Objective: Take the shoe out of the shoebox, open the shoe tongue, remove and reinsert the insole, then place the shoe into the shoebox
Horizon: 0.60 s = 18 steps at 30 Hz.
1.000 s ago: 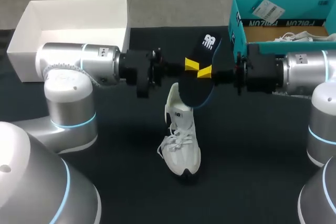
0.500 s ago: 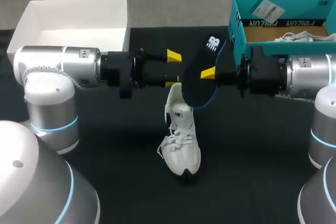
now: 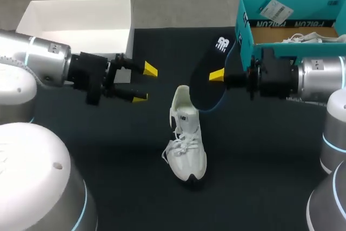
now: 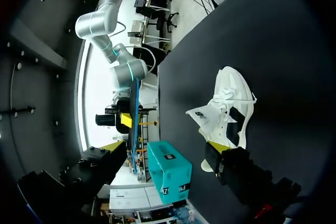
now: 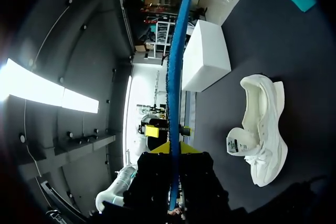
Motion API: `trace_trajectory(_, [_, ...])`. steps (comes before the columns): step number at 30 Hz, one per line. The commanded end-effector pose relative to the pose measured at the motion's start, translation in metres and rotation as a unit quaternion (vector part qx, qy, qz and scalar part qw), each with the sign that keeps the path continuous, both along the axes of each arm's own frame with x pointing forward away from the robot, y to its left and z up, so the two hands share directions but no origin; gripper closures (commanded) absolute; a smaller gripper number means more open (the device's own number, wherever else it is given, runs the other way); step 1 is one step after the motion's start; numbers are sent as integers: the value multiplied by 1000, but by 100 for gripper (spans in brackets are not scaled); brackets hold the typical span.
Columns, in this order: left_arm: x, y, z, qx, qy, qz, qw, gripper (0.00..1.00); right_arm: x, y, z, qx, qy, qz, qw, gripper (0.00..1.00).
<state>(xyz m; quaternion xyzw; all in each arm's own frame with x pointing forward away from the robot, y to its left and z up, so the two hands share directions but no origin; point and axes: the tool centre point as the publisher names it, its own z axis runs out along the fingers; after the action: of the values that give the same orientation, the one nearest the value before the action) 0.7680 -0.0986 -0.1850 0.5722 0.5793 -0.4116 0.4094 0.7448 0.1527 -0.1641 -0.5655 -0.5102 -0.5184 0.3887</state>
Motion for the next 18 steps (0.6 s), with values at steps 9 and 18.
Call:
trace_trajectory(9, [3, 122, 41, 77, -37, 46, 995, 0, -4, 1, 2, -8, -2, 0, 1000, 100])
trace_trajectory(18, [3, 163, 48, 109, -16, 49, 993, 0, -4, -1, 5, -11, -5, -4, 1000, 100])
